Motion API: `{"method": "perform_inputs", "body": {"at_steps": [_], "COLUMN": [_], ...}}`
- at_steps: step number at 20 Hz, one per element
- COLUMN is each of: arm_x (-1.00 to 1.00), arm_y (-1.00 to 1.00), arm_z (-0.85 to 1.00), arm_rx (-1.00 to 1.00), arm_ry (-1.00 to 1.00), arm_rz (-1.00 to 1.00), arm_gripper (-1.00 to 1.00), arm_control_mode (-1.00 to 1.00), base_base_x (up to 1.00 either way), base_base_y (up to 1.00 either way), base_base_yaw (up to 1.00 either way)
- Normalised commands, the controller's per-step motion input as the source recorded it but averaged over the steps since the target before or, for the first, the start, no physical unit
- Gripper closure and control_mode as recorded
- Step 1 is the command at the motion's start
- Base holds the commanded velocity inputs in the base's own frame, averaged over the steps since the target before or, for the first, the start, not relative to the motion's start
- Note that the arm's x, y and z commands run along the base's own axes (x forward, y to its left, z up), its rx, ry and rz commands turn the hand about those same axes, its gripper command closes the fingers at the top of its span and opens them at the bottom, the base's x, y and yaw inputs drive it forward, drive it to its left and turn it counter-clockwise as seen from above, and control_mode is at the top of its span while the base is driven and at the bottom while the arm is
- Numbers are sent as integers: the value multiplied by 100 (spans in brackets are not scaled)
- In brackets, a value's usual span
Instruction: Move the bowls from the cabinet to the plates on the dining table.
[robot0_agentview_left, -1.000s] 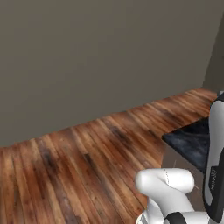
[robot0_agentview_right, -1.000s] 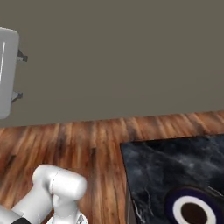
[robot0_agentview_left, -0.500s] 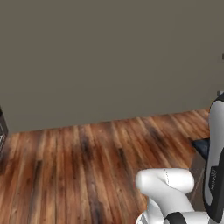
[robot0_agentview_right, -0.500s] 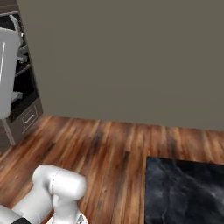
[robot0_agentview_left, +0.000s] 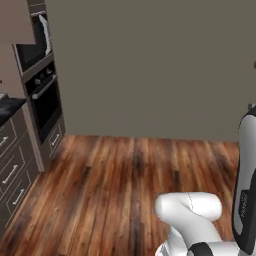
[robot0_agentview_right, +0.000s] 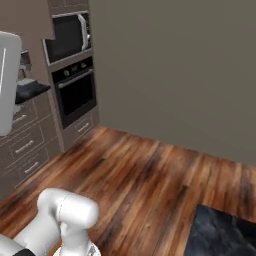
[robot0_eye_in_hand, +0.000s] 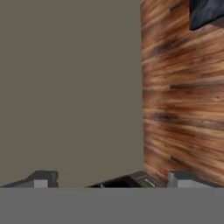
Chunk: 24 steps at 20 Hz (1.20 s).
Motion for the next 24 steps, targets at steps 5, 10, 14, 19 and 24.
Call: {"method": "perform_inputs", "body": {"at_steps": [5,10,14,19,24], "arm_x": [0,0,0,0,0], "arm_y": [0,0,0,0,0], "arm_z": [0,0,0,0,0], "arm_rx": [0,0,0,0,0], "arm_ry": [0,0,0,0,0], "arm_rz": [0,0,0,0,0], "arm_gripper": [-100,-100,-100,-100,-100], "arm_control_mode": [100,100,100,100,100], "base_base_x": [0,0,45,99,100], "base_base_y": [0,0,-3,-5,-8], "base_base_yaw": [50,50,44,21,19]}}
